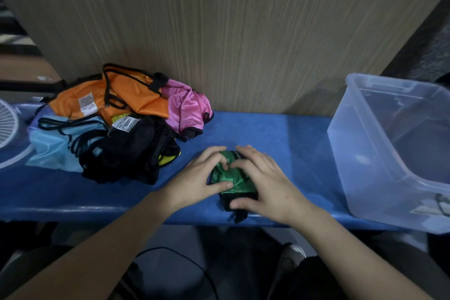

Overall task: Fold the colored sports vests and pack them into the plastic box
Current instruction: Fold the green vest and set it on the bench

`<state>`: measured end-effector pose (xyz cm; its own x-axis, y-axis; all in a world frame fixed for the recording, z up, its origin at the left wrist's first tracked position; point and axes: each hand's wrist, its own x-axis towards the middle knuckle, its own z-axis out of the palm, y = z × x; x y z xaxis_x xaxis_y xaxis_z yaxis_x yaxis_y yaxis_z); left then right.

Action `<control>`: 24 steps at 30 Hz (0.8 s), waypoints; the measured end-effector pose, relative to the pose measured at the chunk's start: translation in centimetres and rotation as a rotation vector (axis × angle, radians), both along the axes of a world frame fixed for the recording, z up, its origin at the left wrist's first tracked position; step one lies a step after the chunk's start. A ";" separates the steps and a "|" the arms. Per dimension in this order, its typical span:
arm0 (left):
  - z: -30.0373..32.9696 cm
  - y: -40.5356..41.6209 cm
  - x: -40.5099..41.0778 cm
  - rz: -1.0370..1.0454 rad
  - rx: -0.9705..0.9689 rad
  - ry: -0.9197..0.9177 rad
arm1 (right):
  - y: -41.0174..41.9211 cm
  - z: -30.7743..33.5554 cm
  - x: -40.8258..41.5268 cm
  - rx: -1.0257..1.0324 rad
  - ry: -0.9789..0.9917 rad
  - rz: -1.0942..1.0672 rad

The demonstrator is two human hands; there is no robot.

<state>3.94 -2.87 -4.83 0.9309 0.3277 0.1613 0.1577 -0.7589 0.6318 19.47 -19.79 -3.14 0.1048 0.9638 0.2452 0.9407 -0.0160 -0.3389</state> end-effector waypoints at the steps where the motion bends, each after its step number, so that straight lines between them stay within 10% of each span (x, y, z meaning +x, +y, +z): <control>1: 0.1 0.0 0.0 0.001 -0.024 -0.014 | 0.1 -0.5 -0.1 -0.038 -0.024 0.024; 24: 0.0 -1.6 1.5 0.161 -0.004 -0.022 | 1.4 -0.7 -1.9 0.072 -0.591 -0.338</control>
<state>5.40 -4.42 -4.79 0.8628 0.4727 0.1793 0.2631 -0.7227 0.6391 17.56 -18.35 -3.79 0.2264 0.8809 0.4157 0.9154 -0.3383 0.2184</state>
